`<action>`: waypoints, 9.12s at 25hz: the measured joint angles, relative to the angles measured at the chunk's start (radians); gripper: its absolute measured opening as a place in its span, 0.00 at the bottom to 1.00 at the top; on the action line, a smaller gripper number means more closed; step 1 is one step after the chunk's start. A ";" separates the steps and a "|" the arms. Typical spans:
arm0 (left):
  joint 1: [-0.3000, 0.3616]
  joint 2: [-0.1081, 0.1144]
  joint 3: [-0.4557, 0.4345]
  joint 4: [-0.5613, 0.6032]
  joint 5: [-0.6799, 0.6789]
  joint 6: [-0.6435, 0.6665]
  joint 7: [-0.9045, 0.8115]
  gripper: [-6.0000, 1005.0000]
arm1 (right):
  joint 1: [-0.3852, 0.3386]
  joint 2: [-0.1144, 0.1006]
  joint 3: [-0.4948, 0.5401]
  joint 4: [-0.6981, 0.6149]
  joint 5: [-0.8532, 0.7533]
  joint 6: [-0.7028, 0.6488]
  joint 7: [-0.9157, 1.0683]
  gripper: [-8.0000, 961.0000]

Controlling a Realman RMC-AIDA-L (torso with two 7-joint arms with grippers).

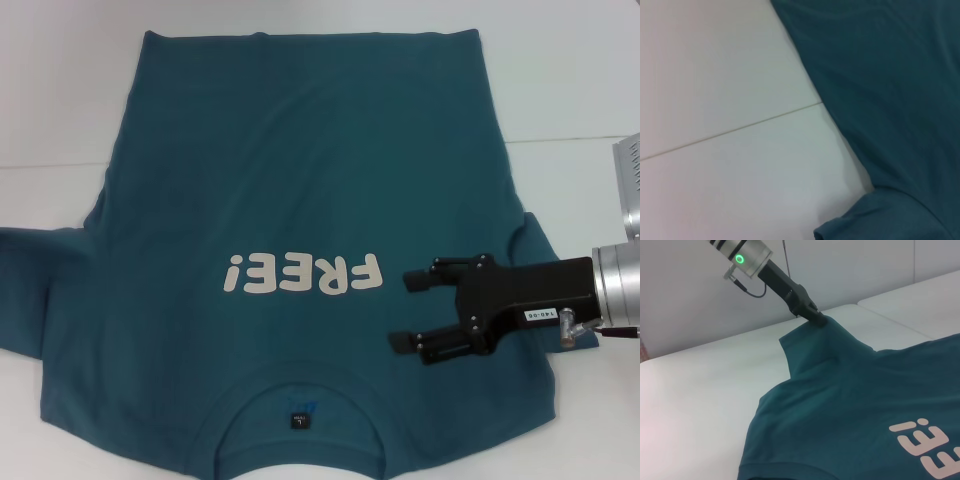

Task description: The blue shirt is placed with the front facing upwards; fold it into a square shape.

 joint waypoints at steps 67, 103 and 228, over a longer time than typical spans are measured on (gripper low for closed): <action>0.200 -0.205 0.449 0.414 -0.008 -0.140 -0.538 0.41 | 0.003 -0.001 -0.014 0.000 -0.045 0.007 -0.010 0.98; 0.129 -0.205 0.537 0.374 0.054 -0.058 -0.674 0.84 | -0.008 -0.005 -0.012 -0.016 -0.042 0.007 0.012 0.98; 0.229 -0.134 0.043 0.055 -0.774 0.445 0.341 0.84 | -0.043 -0.017 0.080 -0.120 -0.054 -0.077 0.199 0.98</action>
